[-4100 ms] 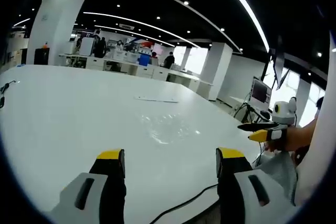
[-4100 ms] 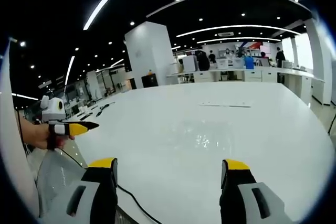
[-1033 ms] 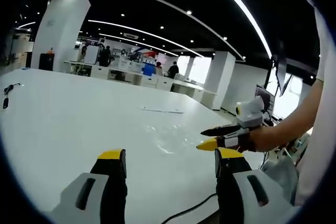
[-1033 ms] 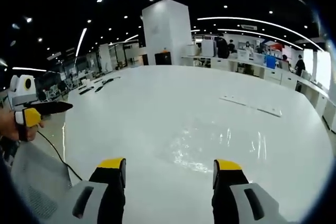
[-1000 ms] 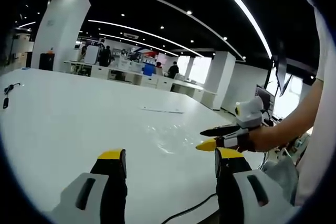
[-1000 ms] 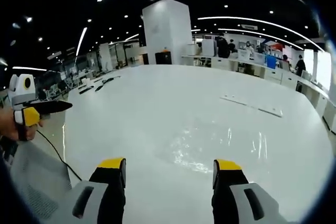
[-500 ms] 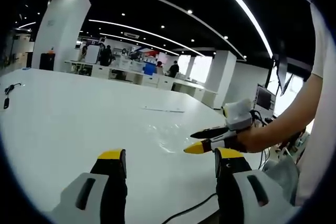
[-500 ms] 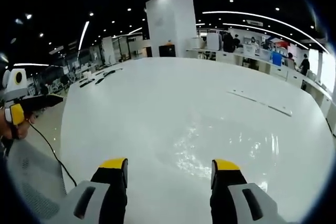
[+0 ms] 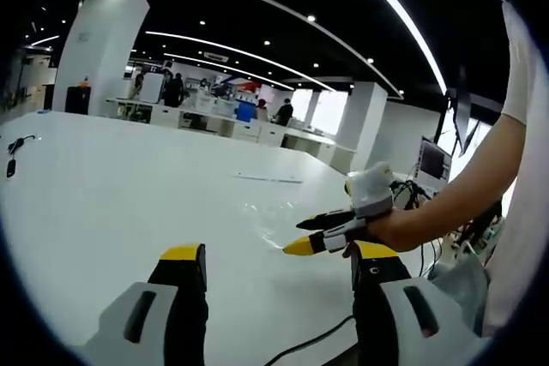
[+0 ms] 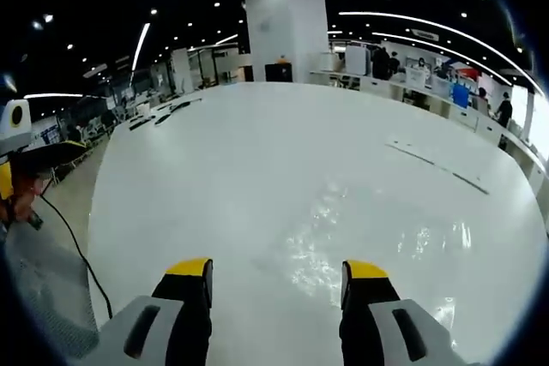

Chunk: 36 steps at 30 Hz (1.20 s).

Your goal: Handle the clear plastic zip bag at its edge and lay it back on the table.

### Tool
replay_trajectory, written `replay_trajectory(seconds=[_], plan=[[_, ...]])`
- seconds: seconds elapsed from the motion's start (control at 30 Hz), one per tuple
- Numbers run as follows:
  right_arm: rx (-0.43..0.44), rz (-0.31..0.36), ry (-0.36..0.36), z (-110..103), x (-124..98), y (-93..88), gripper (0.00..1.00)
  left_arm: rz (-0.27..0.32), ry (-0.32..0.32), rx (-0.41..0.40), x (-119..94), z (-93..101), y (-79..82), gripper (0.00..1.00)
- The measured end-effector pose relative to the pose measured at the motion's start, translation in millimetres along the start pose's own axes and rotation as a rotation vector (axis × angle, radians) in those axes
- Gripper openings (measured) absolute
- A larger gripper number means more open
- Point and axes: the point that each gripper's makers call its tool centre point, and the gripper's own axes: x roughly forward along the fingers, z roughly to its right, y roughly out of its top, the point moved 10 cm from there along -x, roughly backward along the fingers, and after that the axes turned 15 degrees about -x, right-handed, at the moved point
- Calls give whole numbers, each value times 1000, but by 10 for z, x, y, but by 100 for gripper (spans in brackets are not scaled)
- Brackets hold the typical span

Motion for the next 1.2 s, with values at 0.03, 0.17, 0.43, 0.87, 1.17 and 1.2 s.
replay_trajectory(seconds=[0.03, 0.17, 0.43, 0.87, 1.17, 1.2], plan=[[-2, -3, 1, 1, 14, 2, 57, 0, 0, 0, 1, 0, 0, 67], [-17, -12, 4, 1, 75, 22, 55, 0, -1, 2, 3, -3, -2, 67], [-49, -31, 7, 31, 207, 32, 51, -2, -2, 3, 9, 12, -2, 67], [-120, -67, 14, -11, 322, 91, 38, 5, 0, -1, 0, 16, 8, 67], [-151, -117, 25, -46, 403, 77, 30, 9, 1, -5, -6, 7, 13, 66], [-154, -118, 25, -50, 406, 80, 30, 9, 1, -5, -5, 7, 12, 66]])
